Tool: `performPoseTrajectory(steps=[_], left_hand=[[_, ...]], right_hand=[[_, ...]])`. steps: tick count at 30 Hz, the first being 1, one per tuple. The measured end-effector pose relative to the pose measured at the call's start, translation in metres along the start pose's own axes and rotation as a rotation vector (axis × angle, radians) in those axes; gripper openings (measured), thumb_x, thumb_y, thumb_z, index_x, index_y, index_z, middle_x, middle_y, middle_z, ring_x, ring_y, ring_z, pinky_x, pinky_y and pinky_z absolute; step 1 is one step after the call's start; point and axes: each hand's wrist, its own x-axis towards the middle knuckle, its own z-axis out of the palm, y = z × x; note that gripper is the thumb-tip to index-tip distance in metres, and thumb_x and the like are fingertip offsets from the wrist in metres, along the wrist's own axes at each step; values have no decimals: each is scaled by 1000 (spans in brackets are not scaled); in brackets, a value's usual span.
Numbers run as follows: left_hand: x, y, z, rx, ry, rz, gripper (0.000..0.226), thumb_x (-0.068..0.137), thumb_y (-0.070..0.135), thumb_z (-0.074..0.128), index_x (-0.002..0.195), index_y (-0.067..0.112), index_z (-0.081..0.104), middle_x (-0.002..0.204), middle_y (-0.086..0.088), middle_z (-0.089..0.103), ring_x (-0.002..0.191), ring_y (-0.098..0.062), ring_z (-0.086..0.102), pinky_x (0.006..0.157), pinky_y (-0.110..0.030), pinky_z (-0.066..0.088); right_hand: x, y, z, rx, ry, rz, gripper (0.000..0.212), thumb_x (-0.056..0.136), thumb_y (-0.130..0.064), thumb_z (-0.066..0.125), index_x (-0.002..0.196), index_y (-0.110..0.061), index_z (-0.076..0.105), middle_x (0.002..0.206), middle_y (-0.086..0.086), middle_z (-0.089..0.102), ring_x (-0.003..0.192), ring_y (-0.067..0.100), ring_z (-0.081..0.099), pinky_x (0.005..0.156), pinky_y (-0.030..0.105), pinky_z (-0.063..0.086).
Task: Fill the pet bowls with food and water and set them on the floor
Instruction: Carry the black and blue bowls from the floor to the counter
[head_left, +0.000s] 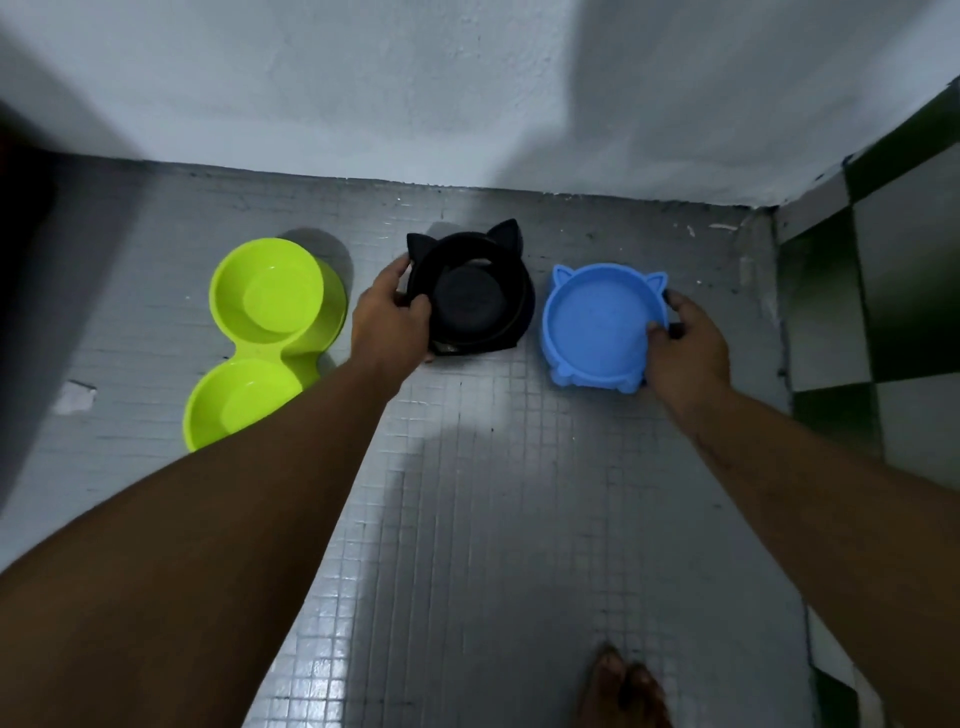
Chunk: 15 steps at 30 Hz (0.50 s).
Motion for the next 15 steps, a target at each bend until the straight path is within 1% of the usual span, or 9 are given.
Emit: performPoseTrajectory(steps=[1,3,4,6,7,9,10,12,15], left_hand=[[0,2,0,-44,0,-10,56,94,14,59,147,30,52,88,6,63,62,0,65,48,-24,57],[-20,25,-17,-128,-59,-59,54,98,14,60,147,33,51,92,6,61,72,-6,65,53,-35,62],[-25,29,-18,-161,-64,-71,53,99,14,60,148,33,51,95,4,61,77,-8,65,54,-37,62],[-54,65,-49,-185,-87,-84,52,100,12,60,148,31,52,98,3,61,81,-9,64,53,-35,61],[-61,67,-52,-200,-68,-97,51,100,12,61,147,30,53,100,3,61,83,-9,64,53,-34,61],[-92,114,-92,-202,-91,-96,48,100,12,62,145,28,56,106,-1,62,87,-10,64,54,-34,62],[-98,115,-96,-193,-85,-91,47,99,12,62,143,27,58,109,-3,63,89,-11,65,54,-35,62],[-133,175,-144,-187,-123,-65,46,99,12,64,142,27,60,112,-4,66,90,-15,67,54,-35,62],[-170,231,-190,-191,-130,-33,45,97,14,66,140,28,61,107,-2,66,85,-14,69,54,-37,62]], right_hand=[[-1,0,-1,45,-2,11,43,101,-19,55,143,-24,52,129,8,64,113,26,63,97,49,55],[-28,-16,-21,130,-43,66,41,101,-17,54,142,-24,55,131,5,65,114,28,65,94,54,56],[-31,-16,-24,167,-39,87,40,102,-16,54,141,-25,57,130,4,66,113,29,66,90,56,57],[-68,-47,-55,255,-56,141,39,101,-16,56,139,-24,59,127,3,66,110,30,67,80,58,59],[-72,-47,-57,279,-37,162,39,101,-16,57,139,-23,59,126,3,66,109,30,67,77,58,60],[-113,-91,-97,338,-44,190,39,101,-17,59,139,-23,59,124,2,66,107,29,67,72,55,62],[-119,-92,-99,362,-39,193,39,101,-16,58,139,-22,59,124,2,66,105,28,67,67,49,63],[-170,-144,-149,418,-35,172,38,101,-16,58,138,-22,59,124,3,65,100,25,67,56,37,62],[-222,-190,-197,451,-15,129,40,100,-19,60,139,-22,58,123,2,66,100,24,67,56,34,61]])
